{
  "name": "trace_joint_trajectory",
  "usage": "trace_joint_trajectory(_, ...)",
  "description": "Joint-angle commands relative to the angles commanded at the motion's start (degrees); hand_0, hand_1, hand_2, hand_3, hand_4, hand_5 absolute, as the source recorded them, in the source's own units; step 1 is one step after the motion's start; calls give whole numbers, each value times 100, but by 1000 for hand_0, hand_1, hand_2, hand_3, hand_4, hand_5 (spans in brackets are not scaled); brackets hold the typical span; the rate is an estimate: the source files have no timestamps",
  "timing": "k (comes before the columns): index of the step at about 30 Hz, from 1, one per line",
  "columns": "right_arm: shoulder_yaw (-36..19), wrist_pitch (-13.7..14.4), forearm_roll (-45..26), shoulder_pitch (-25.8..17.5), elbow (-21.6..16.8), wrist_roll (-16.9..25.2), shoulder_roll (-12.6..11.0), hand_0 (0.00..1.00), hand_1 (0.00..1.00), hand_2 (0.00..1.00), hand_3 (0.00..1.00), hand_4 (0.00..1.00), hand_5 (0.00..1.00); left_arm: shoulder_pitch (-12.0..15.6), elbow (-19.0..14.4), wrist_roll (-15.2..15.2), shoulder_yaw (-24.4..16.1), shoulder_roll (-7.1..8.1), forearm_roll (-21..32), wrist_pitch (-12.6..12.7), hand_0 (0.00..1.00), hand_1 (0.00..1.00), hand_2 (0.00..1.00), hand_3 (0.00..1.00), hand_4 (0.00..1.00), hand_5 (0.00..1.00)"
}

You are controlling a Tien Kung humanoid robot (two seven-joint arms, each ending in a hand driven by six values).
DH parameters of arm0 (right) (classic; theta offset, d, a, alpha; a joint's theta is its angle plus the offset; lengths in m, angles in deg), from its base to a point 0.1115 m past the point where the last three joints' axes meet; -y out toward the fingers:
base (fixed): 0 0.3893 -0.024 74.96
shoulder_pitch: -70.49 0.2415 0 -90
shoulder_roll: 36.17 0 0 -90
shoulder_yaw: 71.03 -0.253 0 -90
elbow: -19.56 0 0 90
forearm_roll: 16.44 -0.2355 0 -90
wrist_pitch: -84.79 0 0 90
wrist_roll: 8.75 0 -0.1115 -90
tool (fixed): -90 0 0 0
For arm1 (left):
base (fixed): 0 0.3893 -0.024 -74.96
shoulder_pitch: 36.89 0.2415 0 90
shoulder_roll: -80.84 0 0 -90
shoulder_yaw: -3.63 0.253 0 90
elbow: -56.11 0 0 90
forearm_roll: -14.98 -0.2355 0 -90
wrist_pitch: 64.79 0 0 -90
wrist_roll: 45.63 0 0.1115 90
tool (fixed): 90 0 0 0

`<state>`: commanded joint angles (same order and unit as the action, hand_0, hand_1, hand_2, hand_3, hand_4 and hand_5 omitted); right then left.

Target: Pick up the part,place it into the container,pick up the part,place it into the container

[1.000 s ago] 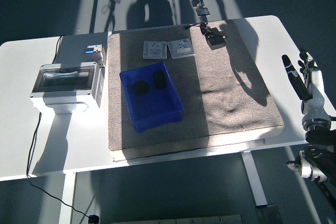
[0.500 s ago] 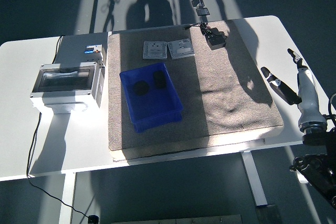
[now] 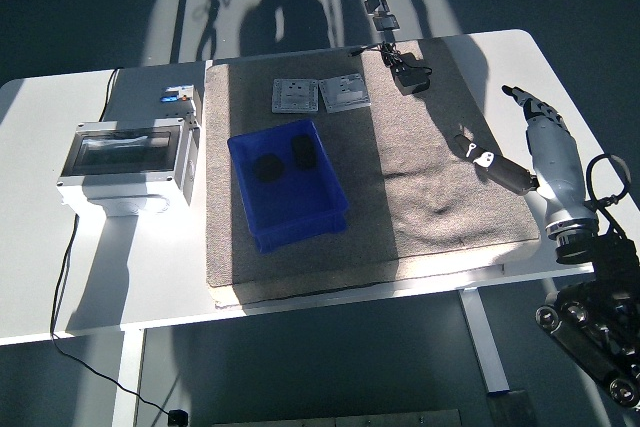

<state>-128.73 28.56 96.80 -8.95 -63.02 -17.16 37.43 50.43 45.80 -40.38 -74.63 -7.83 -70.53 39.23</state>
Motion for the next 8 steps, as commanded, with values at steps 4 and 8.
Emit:
trace_joint_trajectory(4, -18, 26, -3, -9, 18, 26, -80, 921, 891, 897, 869, 913, 727, -10, 0, -163, 71, -56, 271, 89, 634, 545, 530, 535, 477, 190)
trace_joint_trajectory(8, 28, 41, -159, -71, 39, 154, -145, 921, 891, 897, 869, 913, 727, 40, 0, -235, 27, -61, 400, 116, 634, 545, 530, 535, 477, 190)
